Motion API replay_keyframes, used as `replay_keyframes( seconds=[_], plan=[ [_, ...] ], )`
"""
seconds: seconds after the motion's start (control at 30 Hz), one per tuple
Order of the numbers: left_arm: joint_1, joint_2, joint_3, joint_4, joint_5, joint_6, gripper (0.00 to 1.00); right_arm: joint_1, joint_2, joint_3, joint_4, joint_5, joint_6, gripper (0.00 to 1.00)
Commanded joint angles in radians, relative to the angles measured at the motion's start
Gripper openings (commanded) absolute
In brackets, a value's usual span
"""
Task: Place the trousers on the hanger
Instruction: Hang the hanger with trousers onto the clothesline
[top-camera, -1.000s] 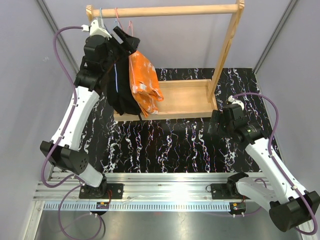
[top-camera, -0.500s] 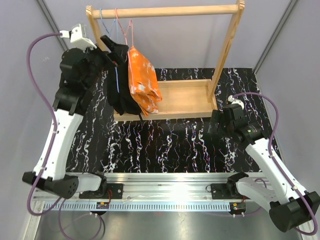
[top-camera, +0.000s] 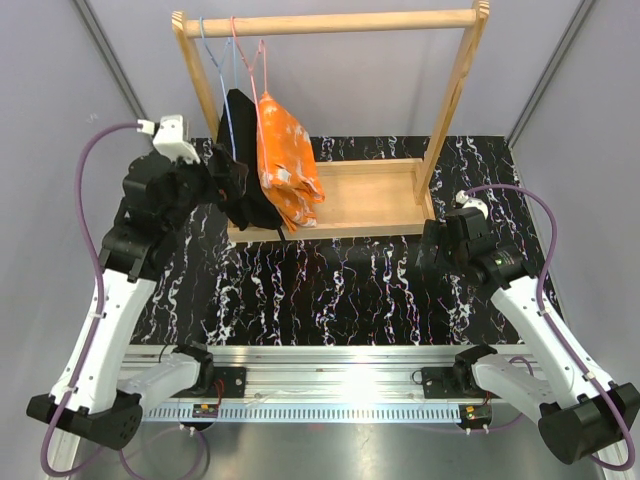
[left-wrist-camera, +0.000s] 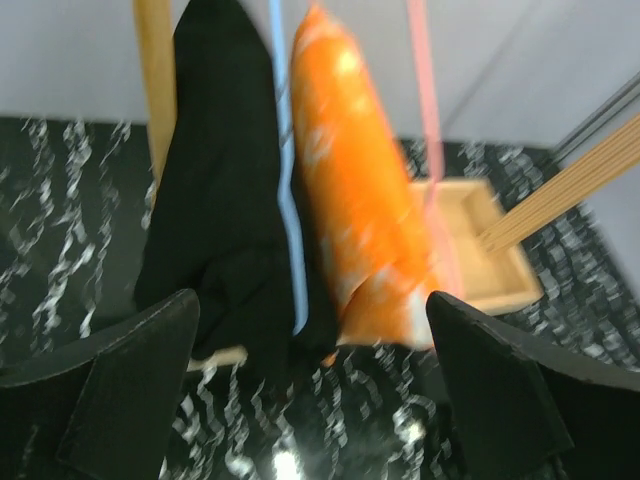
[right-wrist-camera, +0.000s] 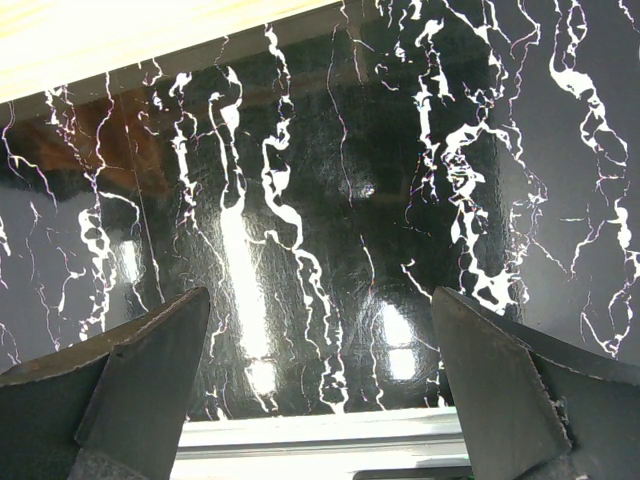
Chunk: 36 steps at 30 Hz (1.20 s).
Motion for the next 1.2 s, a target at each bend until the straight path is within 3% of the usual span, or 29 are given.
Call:
replay_keyframes(
  seconds=[0.0,0.27,0.53,0.87,1.17],
  plan=[
    [-0.003,-0.086,-0.096,-0.051,-0.061,0.083,0.99,-0.006,-0.007,0.003,0.031,0.034,-0.016,1.00],
    [-0.003,-0.259,-0.299,-0.007,-0.152,0.125,0.99,-0.006,-0.017,-0.005,0.031,0.037,-0.009,1.00],
    [-0.001,-0.315,-0.521,0.104,-0.209,0.145,0.99,-0.004,-0.020,-0.005,0.031,0.045,-0.006,1.00],
    [-0.001,-0.462,-0.629,0.162,-0.226,0.159,0.99,-0.003,-0.037,-0.013,0.031,0.056,-0.003,1.00],
    [-0.001,-0.456,-0.621,0.139,-0.262,0.151,0.99,-0.004,-0.049,-0.016,0.033,0.060,0.001,1.00]
  ],
)
